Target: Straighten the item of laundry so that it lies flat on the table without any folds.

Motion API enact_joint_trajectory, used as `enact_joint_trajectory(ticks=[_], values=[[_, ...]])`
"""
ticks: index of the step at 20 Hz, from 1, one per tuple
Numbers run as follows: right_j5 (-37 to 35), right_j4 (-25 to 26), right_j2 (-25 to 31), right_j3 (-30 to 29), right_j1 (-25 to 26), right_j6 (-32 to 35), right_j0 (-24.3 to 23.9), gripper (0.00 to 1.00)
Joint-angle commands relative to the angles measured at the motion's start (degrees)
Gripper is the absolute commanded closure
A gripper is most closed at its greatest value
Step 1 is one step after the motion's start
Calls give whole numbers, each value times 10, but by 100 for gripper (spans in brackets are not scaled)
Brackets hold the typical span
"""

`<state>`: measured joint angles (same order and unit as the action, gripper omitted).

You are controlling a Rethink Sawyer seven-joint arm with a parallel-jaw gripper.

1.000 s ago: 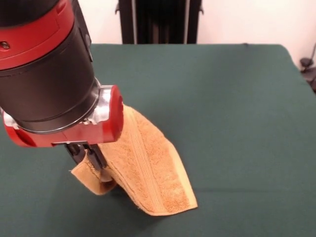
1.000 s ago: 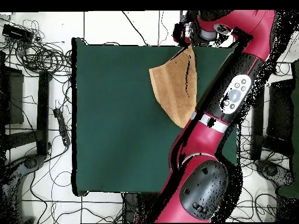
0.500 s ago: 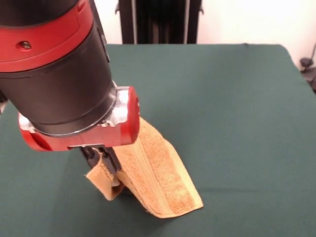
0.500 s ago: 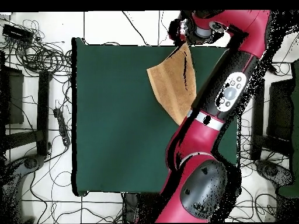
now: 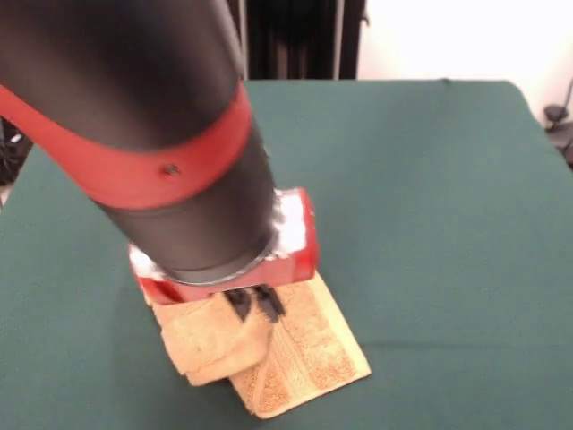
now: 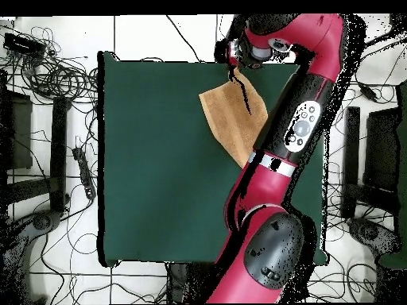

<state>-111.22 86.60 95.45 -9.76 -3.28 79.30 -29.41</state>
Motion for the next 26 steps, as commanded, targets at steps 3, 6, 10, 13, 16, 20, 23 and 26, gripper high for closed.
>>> enact_joint_trajectory(ticks=[3,6,10,13,16,20,23,26], values=[[-119,-101,-118,-125,-4,81,28,100],[-75,-172,-167,-199,-30,133,14,100],[-54,-234,-205,-243,-52,163,5,100],[-85,-282,-214,-239,-79,215,16,100],[-121,-349,-218,-241,-103,286,23,100],[-121,-449,-234,-276,-129,366,16,100],[-99,-515,-250,-322,-150,405,4,100],[-67,-556,-271,-375,-168,419,-7,100]])
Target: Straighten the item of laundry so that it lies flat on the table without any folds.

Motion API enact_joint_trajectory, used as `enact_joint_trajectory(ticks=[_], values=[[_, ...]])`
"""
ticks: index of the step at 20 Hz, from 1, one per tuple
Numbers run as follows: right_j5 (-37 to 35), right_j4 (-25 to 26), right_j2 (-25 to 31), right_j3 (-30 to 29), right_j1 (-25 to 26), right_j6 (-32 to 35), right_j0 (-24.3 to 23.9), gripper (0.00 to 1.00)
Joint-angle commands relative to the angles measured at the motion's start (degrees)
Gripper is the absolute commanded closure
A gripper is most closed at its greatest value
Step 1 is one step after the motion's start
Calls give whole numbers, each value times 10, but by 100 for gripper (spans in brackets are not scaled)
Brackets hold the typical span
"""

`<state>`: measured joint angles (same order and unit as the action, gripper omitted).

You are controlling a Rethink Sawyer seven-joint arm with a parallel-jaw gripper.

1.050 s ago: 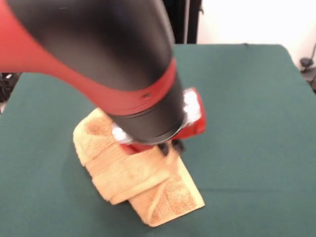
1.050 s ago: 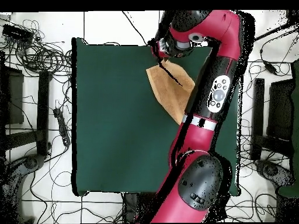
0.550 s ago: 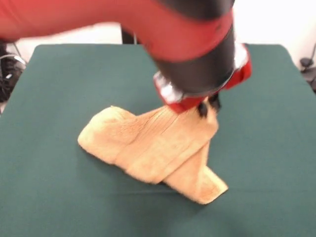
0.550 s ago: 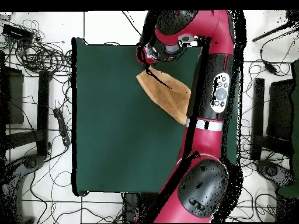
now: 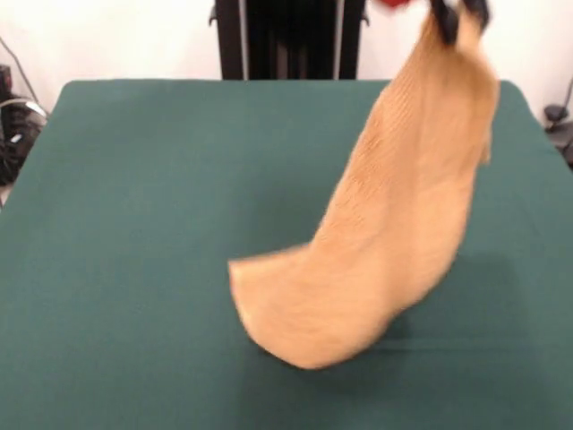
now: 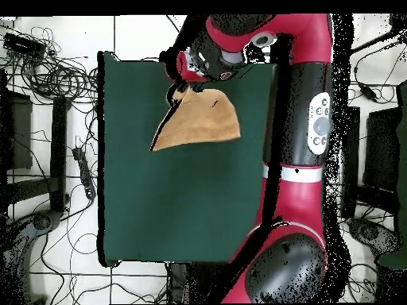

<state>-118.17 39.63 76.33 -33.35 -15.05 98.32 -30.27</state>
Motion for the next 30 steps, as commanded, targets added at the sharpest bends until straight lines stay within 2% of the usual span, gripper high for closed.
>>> enact_joint_trajectory(ticks=[1,2,5,9,12,16,22,24,30], values=[[22,-86,-90,-153,-54,214,-2,100],[41,-92,-96,-174,-59,210,-7,100],[57,-96,-113,-181,-55,181,-10,100],[17,-99,-130,-130,-46,156,15,100],[-16,-121,-135,-80,-43,178,35,100],[-13,-156,-140,-92,-88,203,33,100],[-56,-180,-145,-34,-131,203,41,100],[-55,-184,-150,-35,-151,196,38,100],[-25,-218,-175,-89,-208,193,16,100]])
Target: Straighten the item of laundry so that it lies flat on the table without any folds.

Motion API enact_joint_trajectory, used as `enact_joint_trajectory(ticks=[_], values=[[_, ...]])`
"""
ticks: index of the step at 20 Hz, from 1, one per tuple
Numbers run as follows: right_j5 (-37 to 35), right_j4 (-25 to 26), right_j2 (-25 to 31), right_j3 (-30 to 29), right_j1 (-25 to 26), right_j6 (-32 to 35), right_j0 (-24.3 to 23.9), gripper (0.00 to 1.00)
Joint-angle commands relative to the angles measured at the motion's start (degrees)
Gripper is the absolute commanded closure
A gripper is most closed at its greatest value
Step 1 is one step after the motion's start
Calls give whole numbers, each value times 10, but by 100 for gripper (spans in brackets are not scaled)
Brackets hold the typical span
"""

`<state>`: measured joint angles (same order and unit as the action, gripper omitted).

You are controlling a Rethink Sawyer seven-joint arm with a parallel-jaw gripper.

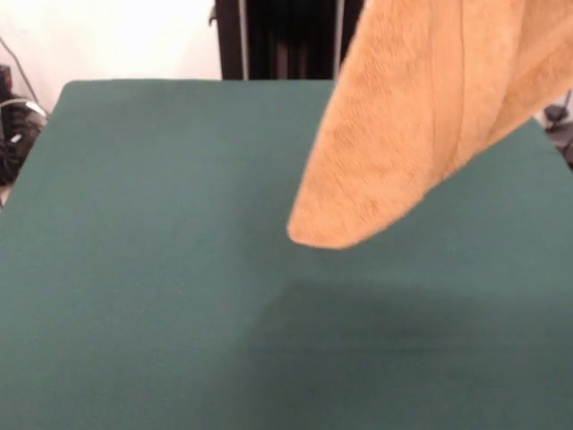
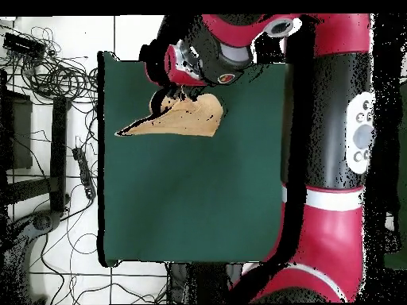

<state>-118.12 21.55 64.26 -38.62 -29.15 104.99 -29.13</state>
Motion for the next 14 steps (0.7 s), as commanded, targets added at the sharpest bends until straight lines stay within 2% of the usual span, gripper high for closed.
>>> enact_joint_trajectory(ticks=[1,8,12,14], values=[[-22,-45,-59,-49,-76,125,0,100],[25,-74,-86,-93,-80,109,-2,100],[-11,-47,-91,13,-32,111,44,100],[-5,-38,-93,34,-19,110,56,100]])
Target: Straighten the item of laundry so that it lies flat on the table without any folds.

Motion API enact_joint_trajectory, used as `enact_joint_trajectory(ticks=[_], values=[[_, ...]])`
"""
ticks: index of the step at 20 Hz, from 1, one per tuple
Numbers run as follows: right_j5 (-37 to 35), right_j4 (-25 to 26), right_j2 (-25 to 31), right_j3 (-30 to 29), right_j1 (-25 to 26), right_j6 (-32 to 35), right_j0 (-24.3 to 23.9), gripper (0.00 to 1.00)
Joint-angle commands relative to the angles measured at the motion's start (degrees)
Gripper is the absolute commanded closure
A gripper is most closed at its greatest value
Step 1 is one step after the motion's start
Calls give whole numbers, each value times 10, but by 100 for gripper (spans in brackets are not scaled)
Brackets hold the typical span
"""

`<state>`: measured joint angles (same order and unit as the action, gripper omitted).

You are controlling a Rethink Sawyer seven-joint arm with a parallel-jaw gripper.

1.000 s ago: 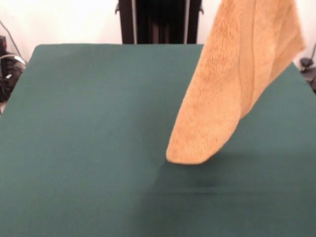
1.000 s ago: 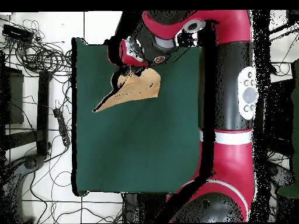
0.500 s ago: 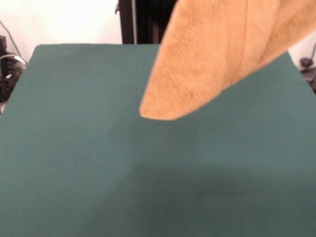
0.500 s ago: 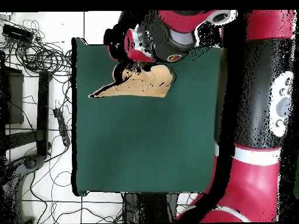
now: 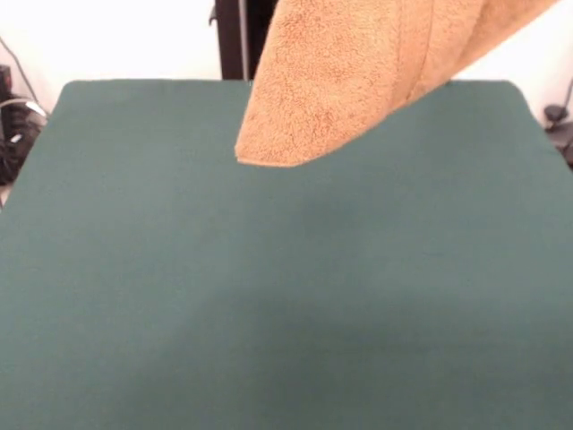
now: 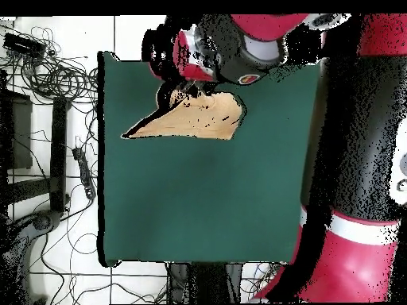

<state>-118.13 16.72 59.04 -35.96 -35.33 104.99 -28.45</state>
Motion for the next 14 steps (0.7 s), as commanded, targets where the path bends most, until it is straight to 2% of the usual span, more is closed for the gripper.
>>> enact_joint_trajectory(ticks=[1,7,11,14], values=[[3,12,-43,13,48,110,54,100],[35,36,-59,34,77,81,66,100],[23,75,-50,91,103,54,78,100],[32,96,-40,110,117,38,79,100]])
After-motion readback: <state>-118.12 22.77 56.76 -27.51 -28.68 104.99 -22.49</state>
